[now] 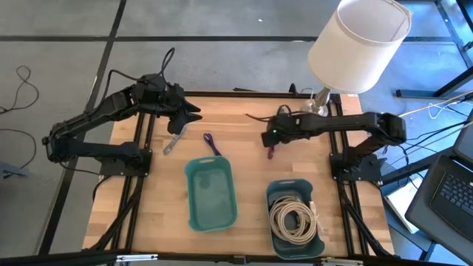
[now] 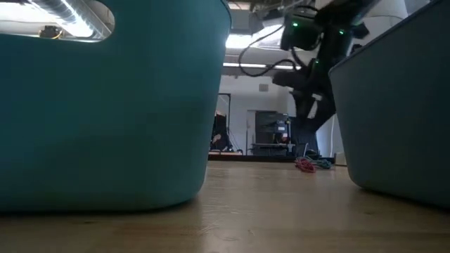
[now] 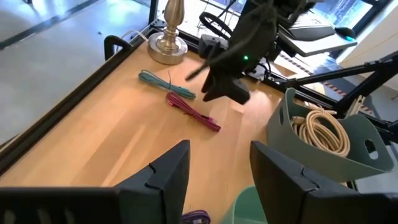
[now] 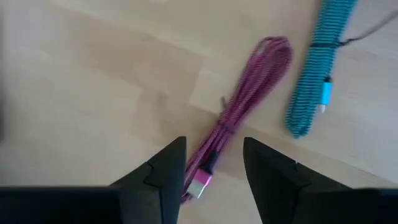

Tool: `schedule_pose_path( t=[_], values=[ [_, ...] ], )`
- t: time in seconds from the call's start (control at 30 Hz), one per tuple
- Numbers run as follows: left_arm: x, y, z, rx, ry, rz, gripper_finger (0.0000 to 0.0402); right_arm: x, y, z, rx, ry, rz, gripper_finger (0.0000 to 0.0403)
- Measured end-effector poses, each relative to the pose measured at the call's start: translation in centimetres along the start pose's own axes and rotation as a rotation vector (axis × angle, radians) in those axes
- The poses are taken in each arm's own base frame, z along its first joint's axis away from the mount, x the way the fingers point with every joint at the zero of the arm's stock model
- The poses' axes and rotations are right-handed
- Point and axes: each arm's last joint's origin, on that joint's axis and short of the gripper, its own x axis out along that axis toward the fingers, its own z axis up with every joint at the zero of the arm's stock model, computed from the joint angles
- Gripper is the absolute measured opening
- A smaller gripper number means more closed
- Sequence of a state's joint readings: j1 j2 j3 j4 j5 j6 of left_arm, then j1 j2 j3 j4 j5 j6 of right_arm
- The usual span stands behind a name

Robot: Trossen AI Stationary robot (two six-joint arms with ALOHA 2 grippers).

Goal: Pick and place USB-C Cables
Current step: Put the black and blue USB cable into the green bin

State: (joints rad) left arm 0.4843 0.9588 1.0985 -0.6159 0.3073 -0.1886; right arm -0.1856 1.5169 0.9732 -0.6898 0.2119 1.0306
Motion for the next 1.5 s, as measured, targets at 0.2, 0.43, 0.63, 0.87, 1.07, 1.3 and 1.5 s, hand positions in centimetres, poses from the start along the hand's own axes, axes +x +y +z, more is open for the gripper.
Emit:
schedule_pose_path(
  t=[0.2,0.43,0.63,0.87,1.07,1.3,1.5],
  values=[
    [0.0,0.0,0.0,0.0,0.0,0.0,0.0161,1.3,-2.4,0.3,0.029,-0.054,-0.1,0.0161],
    [0.0,0.0,0.0,0.0,0.001,0.0,0.0161,2.2,-3.9,1.0,0.046,-0.153,-0.182,0.0161],
    [0.0,0.0,0.0,0.001,-0.005,-0.001,0.0161,3.3,-4.9,1.4,0.023,-0.129,-0.142,0.0161],
    [0.0,0.0,0.2,0.005,-0.016,-0.003,0.0161,3.9,-5.6,1.4,0.028,-0.078,-0.1,0.0161],
    [0.0,0.0,0.2,0.005,-0.016,-0.003,0.0161,3.9,-5.6,1.4,0.014,-0.075,-0.098,0.0162],
    [0.0,0.0,0.2,0.005,-0.016,-0.003,0.0161,4.1,-5.8,1.2,0.018,-0.068,-0.104,0.0162],
    [0.0,0.0,0.2,-0.002,-0.015,-0.003,0.0161,4.9,-6.5,0.2,0.04,-0.025,-0.095,0.0162]
  ],
)
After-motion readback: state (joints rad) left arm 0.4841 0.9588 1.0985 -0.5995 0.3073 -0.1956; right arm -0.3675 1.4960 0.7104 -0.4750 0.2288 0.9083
